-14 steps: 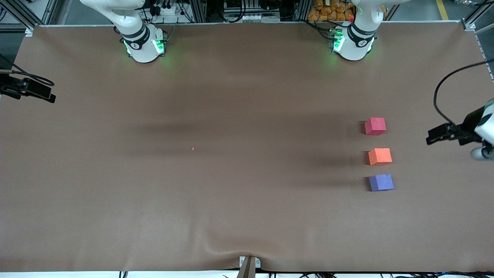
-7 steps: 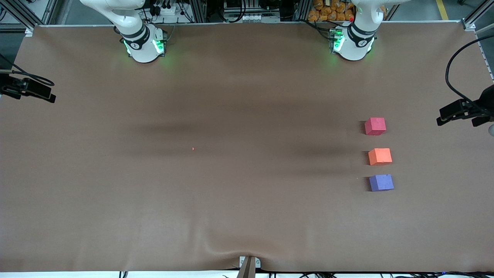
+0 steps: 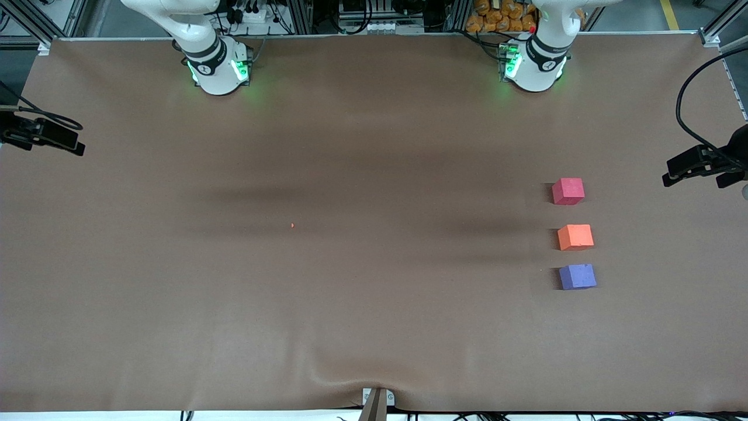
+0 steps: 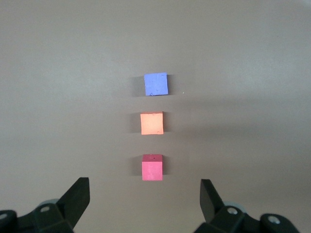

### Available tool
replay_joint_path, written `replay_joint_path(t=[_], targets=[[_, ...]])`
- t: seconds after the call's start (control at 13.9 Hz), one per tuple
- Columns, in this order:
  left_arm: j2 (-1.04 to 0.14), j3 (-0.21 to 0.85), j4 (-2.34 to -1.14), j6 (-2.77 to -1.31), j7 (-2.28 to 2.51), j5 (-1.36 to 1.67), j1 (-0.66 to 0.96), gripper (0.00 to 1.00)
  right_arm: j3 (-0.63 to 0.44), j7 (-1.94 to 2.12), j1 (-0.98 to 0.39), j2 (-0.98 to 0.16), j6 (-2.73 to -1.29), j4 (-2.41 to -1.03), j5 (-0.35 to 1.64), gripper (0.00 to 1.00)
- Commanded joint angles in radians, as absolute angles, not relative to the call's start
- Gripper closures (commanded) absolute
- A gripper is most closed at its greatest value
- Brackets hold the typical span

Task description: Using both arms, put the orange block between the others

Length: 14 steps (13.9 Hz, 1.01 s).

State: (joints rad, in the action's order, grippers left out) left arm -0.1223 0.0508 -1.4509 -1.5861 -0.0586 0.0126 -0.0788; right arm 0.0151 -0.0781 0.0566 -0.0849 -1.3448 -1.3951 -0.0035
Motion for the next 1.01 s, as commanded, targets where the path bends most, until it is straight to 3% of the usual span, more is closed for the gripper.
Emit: replay_joint_path(t=[0.0,0.22,0.5,0.94], targets=[[-0.112,0.055,-1.445,-1.568,-0.055,0.009,-0.080,0.00,0.018,-0.089,0.061,-0.083,-1.331,-1.382,0.014,0.00],[-0.056,0.049,-1.471,-1.565,-0.064,0.031,-0.072,0.00,0.017,-0.089,0.061,-0.083,-1.330,-1.382,0.014,0.00],[0.057,-0.067,-1.611,-1.559,-0.049,0.032,0.044,0.00,0.021,-0.086,0.060,-0.080,-1.325,-1.382,0.014,0.00],[0.026,-0.074,-1.560,-1.539,-0.058,0.015,0.034,0.00,0.028,-0.089,0.057,-0.080,-1.319,-1.373,0.015,0.00]])
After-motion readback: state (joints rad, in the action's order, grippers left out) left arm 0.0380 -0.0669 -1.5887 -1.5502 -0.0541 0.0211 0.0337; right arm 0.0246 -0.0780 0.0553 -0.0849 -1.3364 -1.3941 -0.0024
